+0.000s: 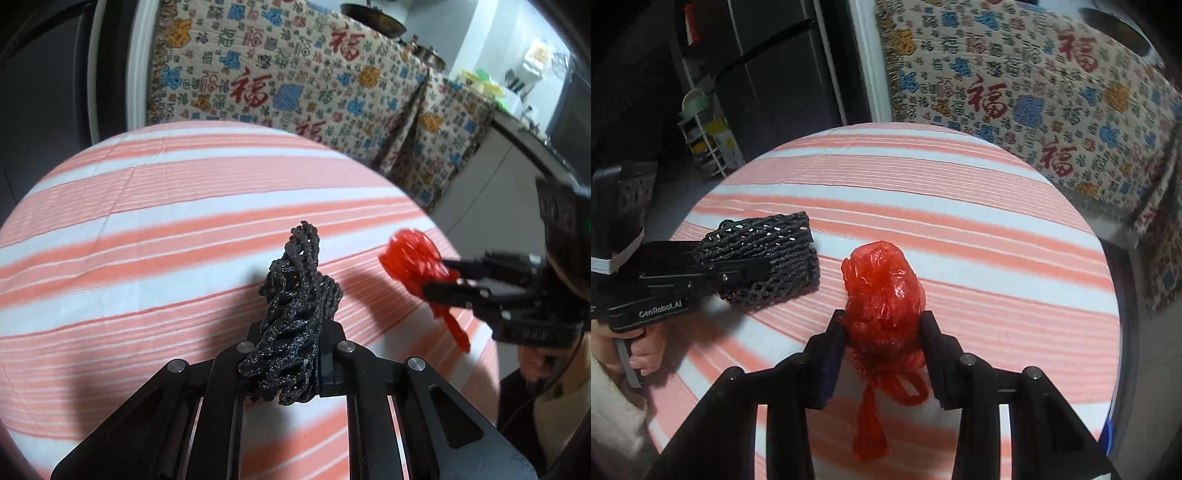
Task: Collect trash
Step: 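Carry the black mesh and red bag over the wastebasket and open both tools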
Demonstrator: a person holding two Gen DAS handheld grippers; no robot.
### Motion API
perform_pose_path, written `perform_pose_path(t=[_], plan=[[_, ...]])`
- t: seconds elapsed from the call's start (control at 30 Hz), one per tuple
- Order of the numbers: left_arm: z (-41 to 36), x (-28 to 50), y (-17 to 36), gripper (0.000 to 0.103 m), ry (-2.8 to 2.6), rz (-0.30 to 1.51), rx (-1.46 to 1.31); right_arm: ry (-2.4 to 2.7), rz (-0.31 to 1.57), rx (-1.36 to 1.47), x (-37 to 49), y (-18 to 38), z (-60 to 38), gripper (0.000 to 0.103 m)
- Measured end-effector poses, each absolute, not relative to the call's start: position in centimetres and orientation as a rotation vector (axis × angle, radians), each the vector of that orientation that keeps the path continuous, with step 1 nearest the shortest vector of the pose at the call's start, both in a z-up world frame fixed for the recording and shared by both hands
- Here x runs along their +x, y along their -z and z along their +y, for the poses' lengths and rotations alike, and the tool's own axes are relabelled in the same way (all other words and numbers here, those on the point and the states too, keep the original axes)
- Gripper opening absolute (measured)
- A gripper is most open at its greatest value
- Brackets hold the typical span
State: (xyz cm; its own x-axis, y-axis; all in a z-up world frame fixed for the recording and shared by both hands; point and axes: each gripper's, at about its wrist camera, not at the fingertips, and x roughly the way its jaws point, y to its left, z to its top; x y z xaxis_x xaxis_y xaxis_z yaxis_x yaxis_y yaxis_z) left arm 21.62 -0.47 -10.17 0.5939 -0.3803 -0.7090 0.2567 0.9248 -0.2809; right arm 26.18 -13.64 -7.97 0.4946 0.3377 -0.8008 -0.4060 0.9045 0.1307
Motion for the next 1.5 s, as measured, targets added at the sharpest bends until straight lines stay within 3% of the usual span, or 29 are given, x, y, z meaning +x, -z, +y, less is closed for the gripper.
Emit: perform_pose_path(t=[0.33,0.67,1.1,1.5], plan=[[-8.8,19.5,6.4,0.011,0.497,0.824,-0.109,-0.251,0.894,0.12,22.2,6.1,-24.4,0.04],[-24.7,18.5,6.1,0.011,0.738,0.864,-0.055,0.055,0.859,0.248,16.3,7.4,-37.8,0.04],[-39.3,18.8,12.7,0.013,0.818,0.972,-0.008,0.243,0.871,0.402,13.5,13.7,-49.2,0.04],[-42.6,20.7,18.2,0.014,0.763,1.056,0.034,0.249,0.938,0.61,13.2,21.0,-54.4,0.041]])
